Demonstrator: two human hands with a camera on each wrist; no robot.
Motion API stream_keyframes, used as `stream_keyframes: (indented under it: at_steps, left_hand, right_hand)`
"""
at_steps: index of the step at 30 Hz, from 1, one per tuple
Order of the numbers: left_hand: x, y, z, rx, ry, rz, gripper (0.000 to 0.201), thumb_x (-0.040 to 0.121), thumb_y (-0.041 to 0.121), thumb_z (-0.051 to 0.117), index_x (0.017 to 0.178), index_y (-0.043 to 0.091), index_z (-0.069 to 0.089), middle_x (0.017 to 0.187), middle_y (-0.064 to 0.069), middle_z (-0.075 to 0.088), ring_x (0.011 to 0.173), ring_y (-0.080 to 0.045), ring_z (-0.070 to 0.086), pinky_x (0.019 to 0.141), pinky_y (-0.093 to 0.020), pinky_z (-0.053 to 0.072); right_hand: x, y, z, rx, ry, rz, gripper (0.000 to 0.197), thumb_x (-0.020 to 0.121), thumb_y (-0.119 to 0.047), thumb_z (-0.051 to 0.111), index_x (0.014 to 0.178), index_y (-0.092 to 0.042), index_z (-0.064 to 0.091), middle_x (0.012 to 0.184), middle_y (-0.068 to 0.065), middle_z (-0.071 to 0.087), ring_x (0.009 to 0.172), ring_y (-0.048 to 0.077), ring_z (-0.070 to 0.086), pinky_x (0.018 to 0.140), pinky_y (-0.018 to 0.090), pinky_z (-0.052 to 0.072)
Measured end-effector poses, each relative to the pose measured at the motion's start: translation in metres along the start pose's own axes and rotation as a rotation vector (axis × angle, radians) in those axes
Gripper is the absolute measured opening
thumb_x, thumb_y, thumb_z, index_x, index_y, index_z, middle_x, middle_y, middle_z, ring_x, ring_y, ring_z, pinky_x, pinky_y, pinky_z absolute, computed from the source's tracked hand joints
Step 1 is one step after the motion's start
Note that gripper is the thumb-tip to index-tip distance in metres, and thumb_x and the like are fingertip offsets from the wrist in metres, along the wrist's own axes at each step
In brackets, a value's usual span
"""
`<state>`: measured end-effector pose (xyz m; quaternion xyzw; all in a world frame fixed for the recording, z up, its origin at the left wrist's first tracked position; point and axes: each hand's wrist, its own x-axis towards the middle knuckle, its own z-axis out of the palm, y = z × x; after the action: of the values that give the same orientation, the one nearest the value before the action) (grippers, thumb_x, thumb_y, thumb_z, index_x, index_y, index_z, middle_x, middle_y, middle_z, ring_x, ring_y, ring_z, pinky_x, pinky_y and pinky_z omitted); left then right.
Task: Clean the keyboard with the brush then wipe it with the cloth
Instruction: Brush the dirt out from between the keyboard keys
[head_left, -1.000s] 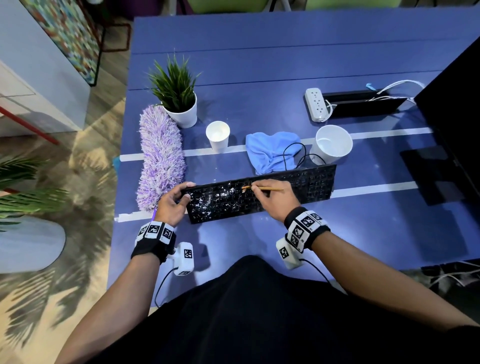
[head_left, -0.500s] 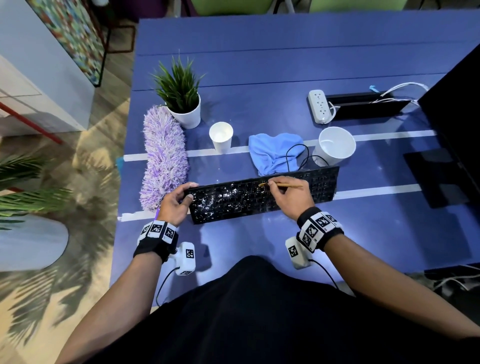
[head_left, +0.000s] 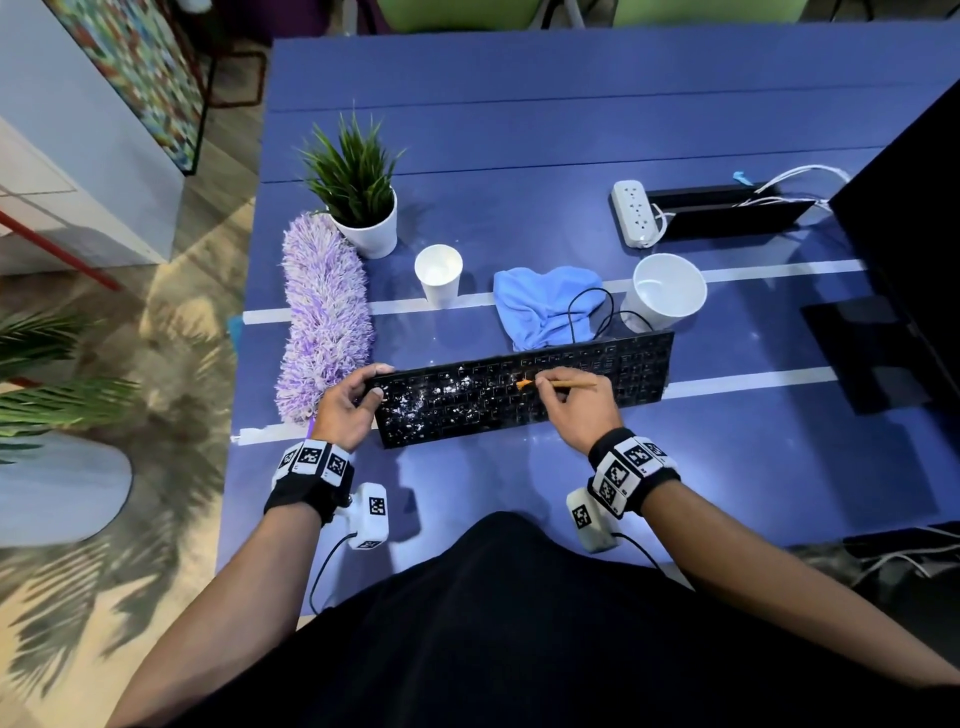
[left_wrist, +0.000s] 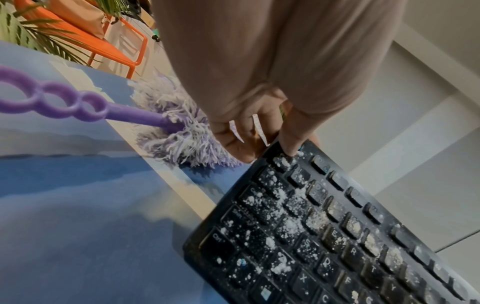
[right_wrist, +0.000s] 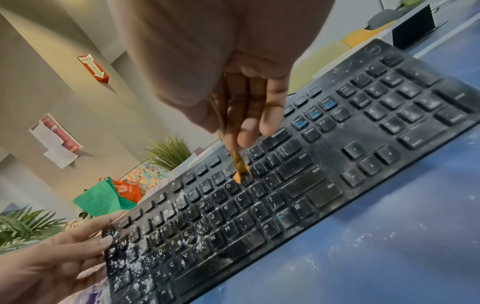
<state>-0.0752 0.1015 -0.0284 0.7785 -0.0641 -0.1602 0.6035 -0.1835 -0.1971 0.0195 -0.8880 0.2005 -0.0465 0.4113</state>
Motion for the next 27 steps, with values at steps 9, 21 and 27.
stream_keyframes:
  at_steps: [9, 21, 27]
  left_hand:
    - [-0.001, 0.004, 0.003, 0.017, 0.015, -0.038, 0.036, 0.091, -0.018, 0.047, 0.118, 0.003, 0.06, 0.104, 0.004, 0.068, 0.091, 0.014, 0.061, 0.092, -0.008, 0.044]
    - [-0.002, 0.002, 0.001, 0.02, 0.005, -0.028, 0.034, 0.092, -0.015, 0.05, 0.118, 0.006, 0.061, 0.11, 0.001, 0.066, 0.094, 0.013, 0.062, 0.093, -0.009, 0.045]
    - [-0.001, -0.001, 0.001, 0.024, 0.012, -0.024, 0.033, 0.092, -0.015, 0.05, 0.118, 0.002, 0.061, 0.112, -0.002, 0.065, 0.094, 0.013, 0.061, 0.095, -0.009, 0.045]
  right_hand:
    - [0.002, 0.0, -0.001, 0.014, 0.037, -0.009, 0.015, 0.089, -0.019, 0.062, 0.089, -0.01, 0.074, 0.089, 0.001, 0.073, 0.072, 0.006, 0.061, 0.066, -0.003, 0.039]
    - [0.003, -0.006, 0.003, -0.001, -0.002, -0.146, 0.014, 0.088, -0.023, 0.063, 0.093, -0.017, 0.074, 0.089, 0.002, 0.074, 0.076, 0.013, 0.067, 0.075, 0.027, 0.056]
    - [-0.002, -0.007, 0.004, -0.028, -0.168, -0.064, 0.017, 0.09, -0.024, 0.062, 0.094, -0.014, 0.075, 0.082, -0.001, 0.072, 0.071, 0.009, 0.063, 0.072, 0.023, 0.052]
